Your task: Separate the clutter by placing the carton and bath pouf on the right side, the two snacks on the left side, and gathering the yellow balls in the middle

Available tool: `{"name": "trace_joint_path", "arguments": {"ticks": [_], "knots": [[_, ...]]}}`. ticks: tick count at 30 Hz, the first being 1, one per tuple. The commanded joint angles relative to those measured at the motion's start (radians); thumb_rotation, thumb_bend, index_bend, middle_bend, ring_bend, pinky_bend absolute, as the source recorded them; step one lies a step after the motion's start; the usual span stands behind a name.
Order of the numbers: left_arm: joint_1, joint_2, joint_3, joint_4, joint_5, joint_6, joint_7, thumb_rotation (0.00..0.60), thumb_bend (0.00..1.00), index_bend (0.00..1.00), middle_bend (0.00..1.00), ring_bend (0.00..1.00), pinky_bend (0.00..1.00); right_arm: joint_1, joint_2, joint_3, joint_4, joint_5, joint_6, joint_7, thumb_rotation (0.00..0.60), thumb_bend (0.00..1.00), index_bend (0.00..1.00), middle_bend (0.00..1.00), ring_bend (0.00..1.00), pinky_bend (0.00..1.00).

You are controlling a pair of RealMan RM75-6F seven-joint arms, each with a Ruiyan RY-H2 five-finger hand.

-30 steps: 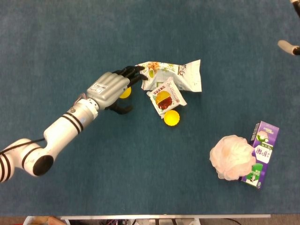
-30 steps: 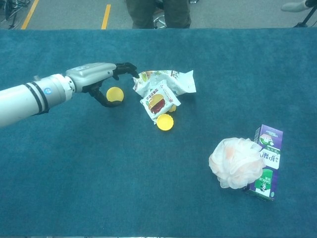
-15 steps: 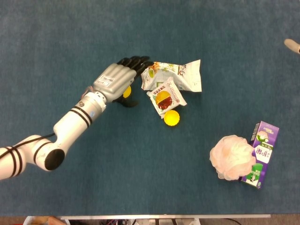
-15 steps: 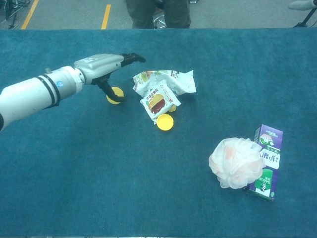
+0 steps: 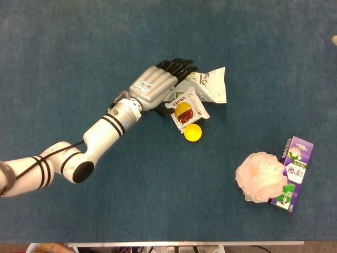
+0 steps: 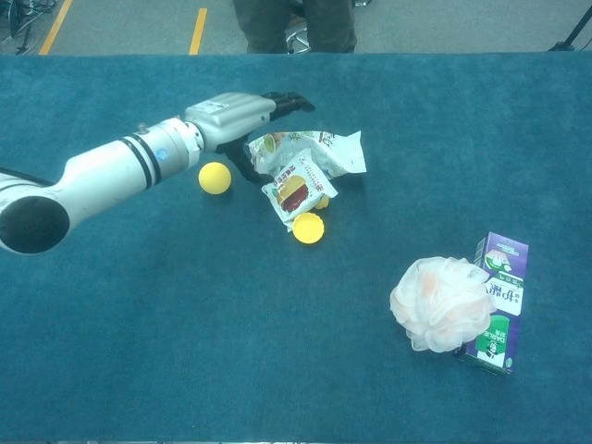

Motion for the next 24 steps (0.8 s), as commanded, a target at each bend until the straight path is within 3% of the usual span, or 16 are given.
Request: {"name": "trace_joint_path", "arguments": {"ticks": [1,8,19,24], "knots": [[-0.016,-0.024,0.019,0.035,0.034,-0.004,-0.006,0.600,0.20,0.05,0.00,0.00,0.15,-0.014,0.013,0.007,-0.008,0.003,0.016,0.011,0.600,0.00,0.09,0.25,0.22,0.31],[-0.038,-0.075,0.033,0.111,0.066,-0.013,-0.043,0.600,0.20,0.06,0.00,0.00,0.15,-0.039,0.027,0.007,-0.012,0.013,0.031,0.026,0.600,0.00,0.09,0.25,0.22,0.31],[-0.021,-0.048,0.068,0.051,0.221,0.138,-0.097,0.600,0.20,0.17,0.04,0.04,0.20,-0.057,0.014,0.000,0.013,0.022,0.024,0.053,0.600,0.00,0.09,0.25,0.22,0.31],[-0.029,-0.050,0.073,0.060,0.231,0.138,-0.083,0.600,0.20,0.17,0.04,0.04,0.21,-0.055,0.000,-0.004,0.022,0.020,0.016,0.054,0.600,0.00,0.09,0.25,0.22,0.31]]}}
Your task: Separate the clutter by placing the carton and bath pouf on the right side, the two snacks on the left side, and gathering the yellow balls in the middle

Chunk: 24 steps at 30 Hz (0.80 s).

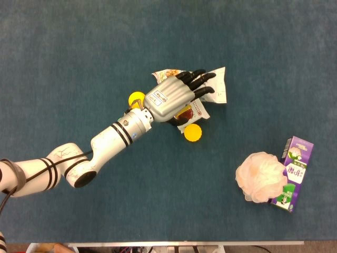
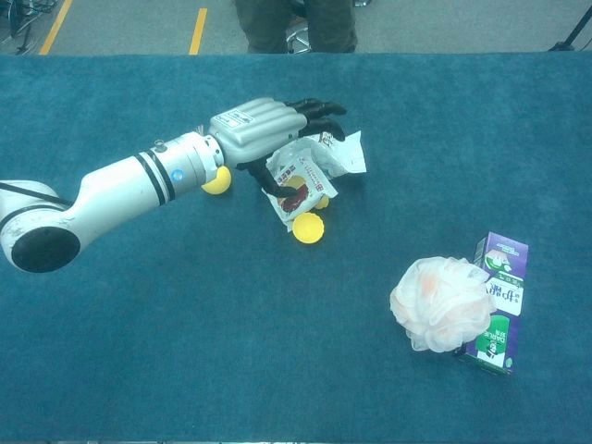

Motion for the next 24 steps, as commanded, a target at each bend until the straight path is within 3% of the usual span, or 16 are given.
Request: {"name": "trace_joint_path", "arguments": {"ticks": [1,13,24], "knots": [[-0.006,-0.005,-0.003,0.018,-0.005,-0.006,0.008,0.600,0.20,0.17,0.04,0.04,0.21,0.001,-0.007,-0.002,0.005,-0.002,-0.003,0.000,0.600,0.00,0.09,0.25,0.22,0.31],[-0.083,-0.111,-0.064,0.279,-0.141,-0.165,0.036,0.600,0.20,0.17,0.04,0.05,0.21,-0.016,-0.013,-0.005,0.026,0.006,-0.003,0.023,0.600,0.00,0.09,0.25,0.22,0.31],[-0.100,-0.172,-0.043,0.375,-0.148,-0.211,0.011,0.600,0.20,0.18,0.07,0.08,0.23,-0.041,-0.007,-0.010,0.046,0.016,-0.003,0.053,0.600,0.00,0.09,0.25,0.22,0.31]]}}
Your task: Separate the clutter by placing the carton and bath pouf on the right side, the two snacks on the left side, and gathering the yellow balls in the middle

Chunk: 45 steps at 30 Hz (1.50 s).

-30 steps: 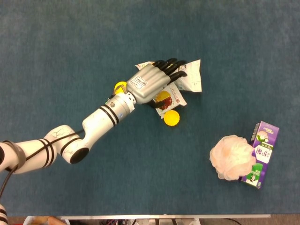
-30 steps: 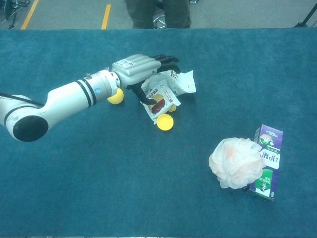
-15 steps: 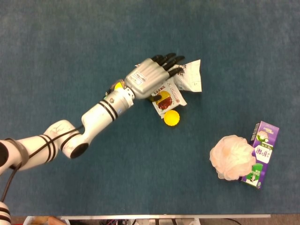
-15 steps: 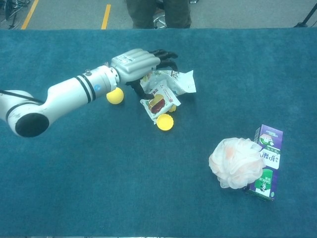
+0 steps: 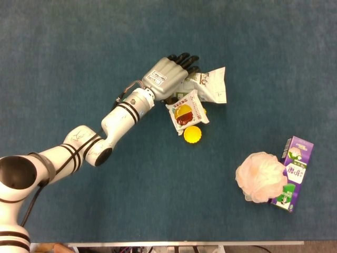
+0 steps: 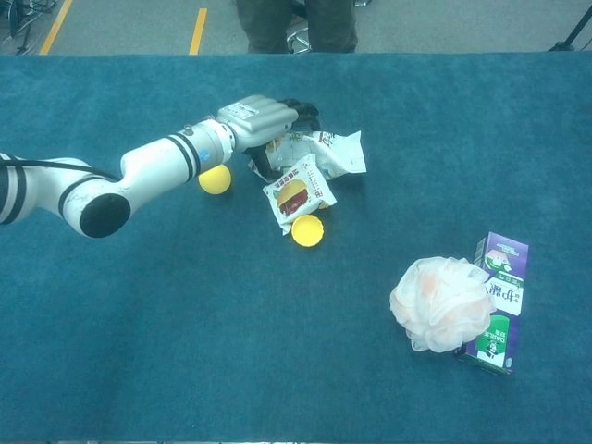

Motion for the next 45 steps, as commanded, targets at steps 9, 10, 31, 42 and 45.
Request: {"name": "trace_joint_path", "arguments": {"ticks": [9,10,31,42,45], "knots": [[0.008,-0.043,0.001,0.054,0.009,0.038,-0.033,0.600,0.20,0.34,0.26,0.28,0.45,-0.002,-0.009,-0.006,0.011,-0.004,-0.014,0.001,0.600,0.00,0.09,0.25,0.22,0.31],[0.010,-0.047,0.002,0.058,0.014,0.048,-0.039,0.600,0.20,0.37,0.30,0.32,0.49,-0.001,-0.010,-0.006,0.013,-0.003,-0.017,0.001,0.600,0.00,0.09,0.25,0.22,0.31],[0.045,-0.007,-0.019,-0.025,0.028,0.163,-0.020,0.600,0.20,0.56,0.59,0.55,0.71,-0.001,-0.032,-0.009,0.034,0.002,-0.039,0.011,0.600,0.00,0.10,0.25,0.22,0.31],[0.052,0.105,-0.061,-0.158,-0.035,0.176,0.154,0.600,0.26,0.59,0.62,0.57,0.73,-0.001,-0.045,-0.010,0.041,0.009,-0.050,0.010,0.600,0.00,0.10,0.25,0.22,0.31],[0.061,0.151,-0.067,-0.194,-0.067,0.174,0.214,0.600,0.26,0.59,0.62,0.57,0.73,-0.003,-0.048,-0.010,0.046,0.009,-0.050,0.013,0.600,0.00,0.10,0.25,0.22,0.31]]}}
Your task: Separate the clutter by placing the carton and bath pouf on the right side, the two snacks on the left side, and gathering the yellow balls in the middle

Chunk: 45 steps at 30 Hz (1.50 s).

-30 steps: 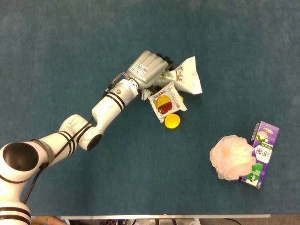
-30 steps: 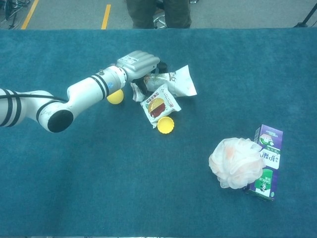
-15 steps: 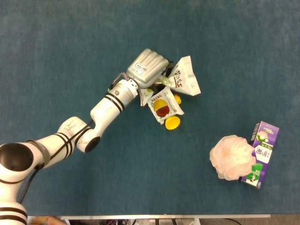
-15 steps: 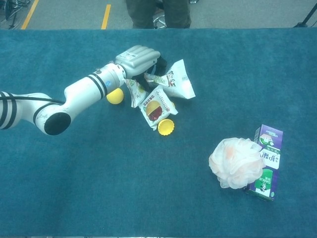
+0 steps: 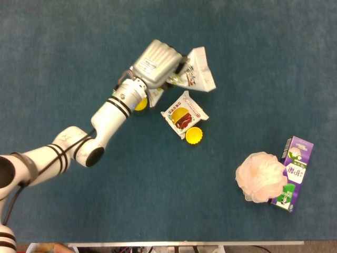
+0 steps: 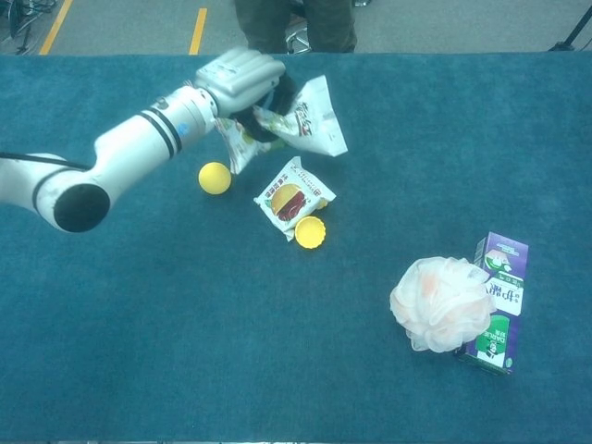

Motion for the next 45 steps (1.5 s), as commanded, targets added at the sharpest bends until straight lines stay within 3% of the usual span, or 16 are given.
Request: {"name": "trace_joint_path", "arguments": {"ticks": [1,6,15,27,35,45], "knots": [[0.014,0.056,-0.012,-0.049,-0.043,-0.001,0.067,0.600,0.26,0.59,0.62,0.57,0.73,-0.001,-0.002,0.000,0.003,0.001,-0.001,0.002,0.600,0.00,0.10,0.25,0.22,0.31],[0.052,0.140,-0.003,-0.136,-0.106,0.012,0.167,0.600,0.26,0.59,0.62,0.57,0.73,-0.003,-0.007,-0.001,0.010,0.000,0.001,0.008,0.600,0.00,0.10,0.25,0.22,0.31],[0.170,0.345,0.071,-0.387,-0.207,0.097,0.351,0.600,0.26,0.59,0.63,0.57,0.73,-0.011,-0.009,-0.004,0.019,0.001,0.002,0.016,0.600,0.00,0.10,0.25,0.22,0.31],[0.328,0.565,0.141,-0.643,-0.257,0.276,0.423,0.600,0.26,0.59,0.63,0.58,0.74,-0.007,-0.025,-0.015,0.035,-0.006,-0.016,0.018,0.600,0.00,0.10,0.25,0.22,0.31],[0.424,0.629,0.194,-0.738,-0.241,0.355,0.406,0.600,0.26,0.59,0.63,0.58,0.74,-0.004,-0.037,-0.020,0.050,-0.012,-0.023,0.022,0.600,0.00,0.10,0.25,0.22,0.31],[0.463,0.631,0.238,-0.767,-0.264,0.318,0.404,0.600,0.26,0.53,0.56,0.53,0.74,-0.005,-0.037,-0.022,0.054,-0.012,-0.026,0.024,0.600,0.00,0.10,0.25,0.22,0.31]]}}
